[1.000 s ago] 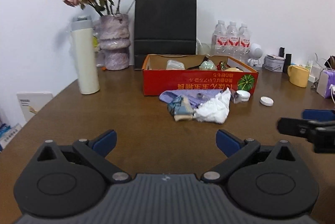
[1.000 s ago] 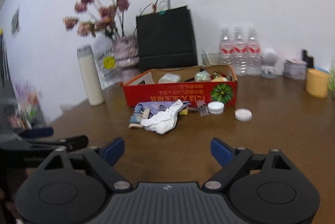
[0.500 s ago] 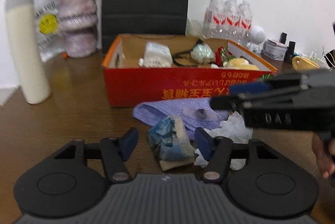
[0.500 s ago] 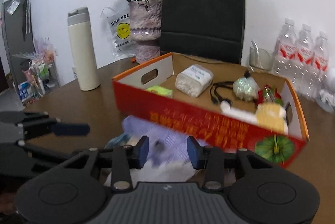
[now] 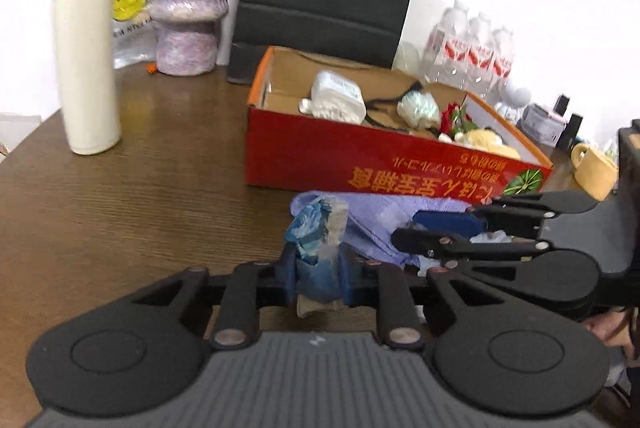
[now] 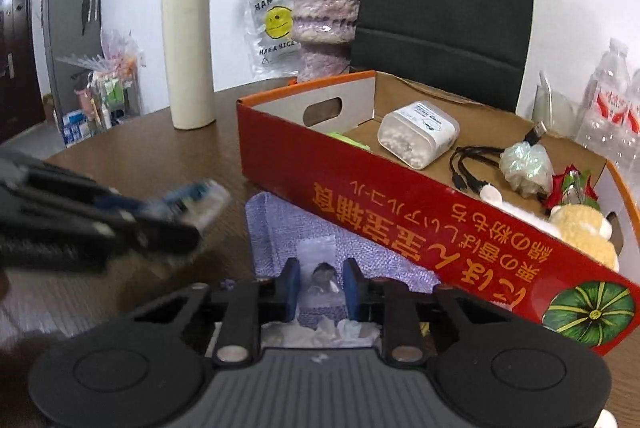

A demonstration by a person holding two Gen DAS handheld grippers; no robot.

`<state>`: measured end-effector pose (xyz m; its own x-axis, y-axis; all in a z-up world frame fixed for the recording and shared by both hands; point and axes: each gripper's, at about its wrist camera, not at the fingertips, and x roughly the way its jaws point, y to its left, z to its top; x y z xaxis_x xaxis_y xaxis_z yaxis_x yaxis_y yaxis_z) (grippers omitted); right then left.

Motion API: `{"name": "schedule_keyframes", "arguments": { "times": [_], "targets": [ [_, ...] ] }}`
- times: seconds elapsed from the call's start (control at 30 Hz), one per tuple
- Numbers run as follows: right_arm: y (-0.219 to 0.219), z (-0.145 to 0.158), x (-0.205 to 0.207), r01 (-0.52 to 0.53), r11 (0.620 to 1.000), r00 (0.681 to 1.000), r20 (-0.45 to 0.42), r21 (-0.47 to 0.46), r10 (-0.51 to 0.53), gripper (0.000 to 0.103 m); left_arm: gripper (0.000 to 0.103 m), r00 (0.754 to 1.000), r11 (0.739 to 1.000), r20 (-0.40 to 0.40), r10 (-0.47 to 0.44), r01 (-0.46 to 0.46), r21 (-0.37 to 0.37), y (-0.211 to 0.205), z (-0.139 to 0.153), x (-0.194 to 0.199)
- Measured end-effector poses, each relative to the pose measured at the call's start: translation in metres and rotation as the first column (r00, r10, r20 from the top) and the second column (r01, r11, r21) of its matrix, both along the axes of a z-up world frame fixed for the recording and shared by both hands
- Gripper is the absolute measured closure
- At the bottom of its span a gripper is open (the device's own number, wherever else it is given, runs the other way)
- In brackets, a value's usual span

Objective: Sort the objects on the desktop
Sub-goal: 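Grasp the blue plastic wrapper with the left gripper while the right grasps a clear packet, then carry wrapper and packet into the box and open both grippers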

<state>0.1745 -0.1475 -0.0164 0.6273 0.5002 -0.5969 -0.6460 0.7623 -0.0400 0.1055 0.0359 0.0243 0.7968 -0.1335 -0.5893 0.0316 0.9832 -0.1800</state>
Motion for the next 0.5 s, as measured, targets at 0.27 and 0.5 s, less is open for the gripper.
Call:
{"name": "schedule_keyframes", "arguments": {
  "times": [0.27, 0.5],
  "targets": [
    [-0.011, 0.021, -0.024, 0.008, 0.991, 1.000, 0.013, 0.134, -0.010, 0.093, 0.081, 0.999, 1.000, 0.032, 0.001, -0.001, -0.006, -0.006, 0.021, -0.039],
    [-0.044, 0.059, -0.082, 0.140, 0.964, 0.985, 0.063, 0.227, -0.158, 0.093, 0.081, 0.996, 1.000, 0.087, -0.003, 0.003, 0.006, -0.020, 0.035, -0.085]
  ]
}}
